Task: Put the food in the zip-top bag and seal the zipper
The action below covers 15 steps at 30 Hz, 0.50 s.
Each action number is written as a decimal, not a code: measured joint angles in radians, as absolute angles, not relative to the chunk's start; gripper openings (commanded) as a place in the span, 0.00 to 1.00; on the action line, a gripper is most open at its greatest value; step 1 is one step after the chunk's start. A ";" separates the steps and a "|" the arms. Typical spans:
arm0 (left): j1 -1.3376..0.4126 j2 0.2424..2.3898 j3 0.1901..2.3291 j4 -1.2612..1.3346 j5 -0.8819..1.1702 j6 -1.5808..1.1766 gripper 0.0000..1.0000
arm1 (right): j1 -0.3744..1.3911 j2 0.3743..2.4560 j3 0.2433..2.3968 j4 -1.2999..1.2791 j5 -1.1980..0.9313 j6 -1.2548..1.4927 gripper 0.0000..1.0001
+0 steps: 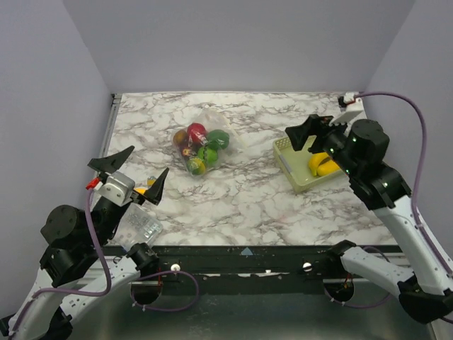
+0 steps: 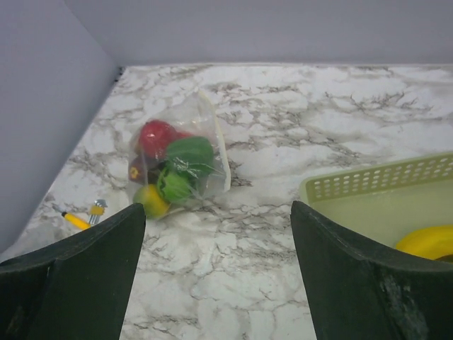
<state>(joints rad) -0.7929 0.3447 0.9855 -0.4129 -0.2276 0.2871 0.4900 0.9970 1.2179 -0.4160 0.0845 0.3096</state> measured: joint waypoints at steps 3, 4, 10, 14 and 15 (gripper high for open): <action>-0.793 0.339 0.985 -0.368 -0.233 0.271 0.98 | 0.490 0.884 1.212 -0.427 0.084 0.313 0.93; -0.793 0.333 0.983 -0.353 -0.235 0.268 0.99 | 0.490 0.850 1.212 -0.430 0.084 0.315 0.96; -0.793 0.299 0.973 -0.286 -0.253 0.272 0.99 | 0.490 0.683 1.213 -0.452 0.086 0.312 1.00; -0.793 0.265 0.957 -0.222 -0.273 0.288 0.99 | 0.490 0.624 1.224 -0.465 0.106 0.313 1.00; -0.793 0.252 0.950 -0.208 -0.277 0.292 0.99 | 0.490 0.611 1.226 -0.466 0.113 0.313 1.00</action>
<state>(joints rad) -0.7929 0.2520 0.9504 -0.2077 -0.2768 0.2916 0.4900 0.6109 1.2259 -0.4656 0.1131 0.3134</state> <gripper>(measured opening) 0.983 0.996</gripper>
